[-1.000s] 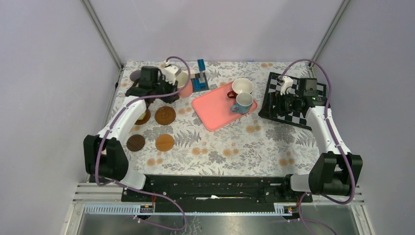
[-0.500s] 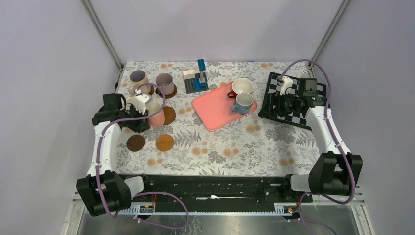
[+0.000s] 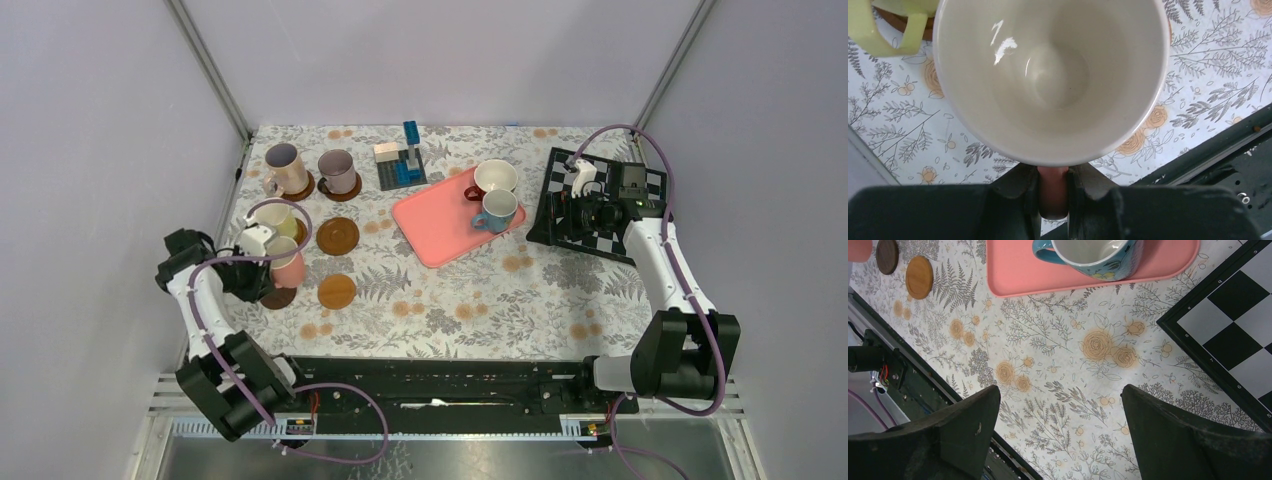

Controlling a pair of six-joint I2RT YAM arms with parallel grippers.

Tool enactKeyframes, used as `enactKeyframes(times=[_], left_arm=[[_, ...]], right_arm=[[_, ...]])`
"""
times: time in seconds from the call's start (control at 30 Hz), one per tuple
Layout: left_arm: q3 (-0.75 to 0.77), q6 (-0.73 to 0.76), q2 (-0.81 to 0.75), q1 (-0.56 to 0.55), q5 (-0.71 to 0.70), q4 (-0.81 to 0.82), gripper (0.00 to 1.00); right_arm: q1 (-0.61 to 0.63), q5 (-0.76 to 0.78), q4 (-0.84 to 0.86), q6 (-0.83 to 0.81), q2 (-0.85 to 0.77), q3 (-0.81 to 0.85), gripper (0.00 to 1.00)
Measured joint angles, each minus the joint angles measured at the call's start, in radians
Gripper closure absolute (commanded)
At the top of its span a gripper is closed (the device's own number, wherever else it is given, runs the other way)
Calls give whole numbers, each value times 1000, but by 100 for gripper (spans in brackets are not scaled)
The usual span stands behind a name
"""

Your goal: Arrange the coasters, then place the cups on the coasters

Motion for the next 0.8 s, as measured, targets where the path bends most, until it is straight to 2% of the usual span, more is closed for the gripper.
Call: enactKeyframes(times=[0.4,0.8], left_arm=[[-11,314,99,244,58,-56,100],[-78,381,153,285,58,55,100]], right_arm=[[0,0,-11,-18,21,0,2],[0,-1,-11,-19,21,0,2]])
